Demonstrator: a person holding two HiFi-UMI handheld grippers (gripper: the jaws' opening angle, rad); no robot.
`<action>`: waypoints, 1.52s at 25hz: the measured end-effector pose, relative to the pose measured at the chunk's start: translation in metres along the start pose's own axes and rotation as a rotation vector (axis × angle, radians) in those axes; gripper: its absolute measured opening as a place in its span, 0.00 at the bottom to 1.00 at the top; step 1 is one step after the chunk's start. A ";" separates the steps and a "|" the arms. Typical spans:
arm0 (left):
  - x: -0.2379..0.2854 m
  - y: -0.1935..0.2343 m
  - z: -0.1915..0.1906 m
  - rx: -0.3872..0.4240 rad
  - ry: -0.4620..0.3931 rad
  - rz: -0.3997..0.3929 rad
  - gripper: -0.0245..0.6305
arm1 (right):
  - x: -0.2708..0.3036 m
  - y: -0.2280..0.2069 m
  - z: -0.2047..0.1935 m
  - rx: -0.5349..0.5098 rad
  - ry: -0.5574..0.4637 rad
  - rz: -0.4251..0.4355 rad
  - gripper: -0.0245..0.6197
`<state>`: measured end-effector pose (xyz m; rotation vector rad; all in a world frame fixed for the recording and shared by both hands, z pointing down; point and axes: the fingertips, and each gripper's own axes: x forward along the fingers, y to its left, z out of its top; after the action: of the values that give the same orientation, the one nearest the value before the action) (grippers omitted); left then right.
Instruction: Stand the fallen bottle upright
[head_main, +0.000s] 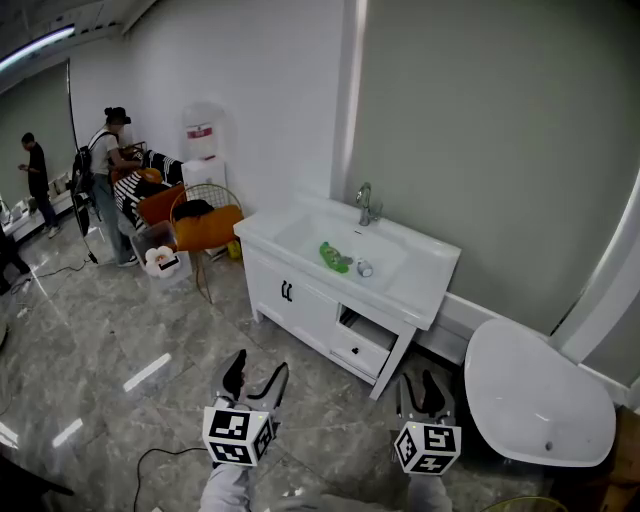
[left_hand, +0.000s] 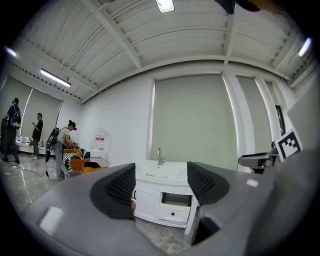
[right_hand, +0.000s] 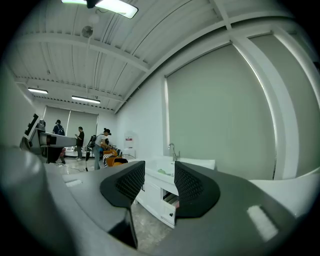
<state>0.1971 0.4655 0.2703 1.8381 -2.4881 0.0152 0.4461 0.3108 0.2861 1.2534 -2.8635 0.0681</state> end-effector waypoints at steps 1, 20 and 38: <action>0.000 0.000 0.000 0.005 0.000 0.000 0.58 | 0.000 0.000 0.000 0.000 0.000 -0.001 0.33; -0.008 0.042 -0.019 0.065 0.092 -0.053 0.58 | 0.004 0.061 -0.017 0.079 0.027 -0.021 0.33; 0.025 0.068 -0.028 0.070 0.096 -0.068 0.58 | 0.044 0.080 -0.027 0.056 0.044 0.002 0.33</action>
<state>0.1260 0.4623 0.3005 1.8992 -2.3899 0.1859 0.3573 0.3339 0.3118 1.2413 -2.8442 0.1749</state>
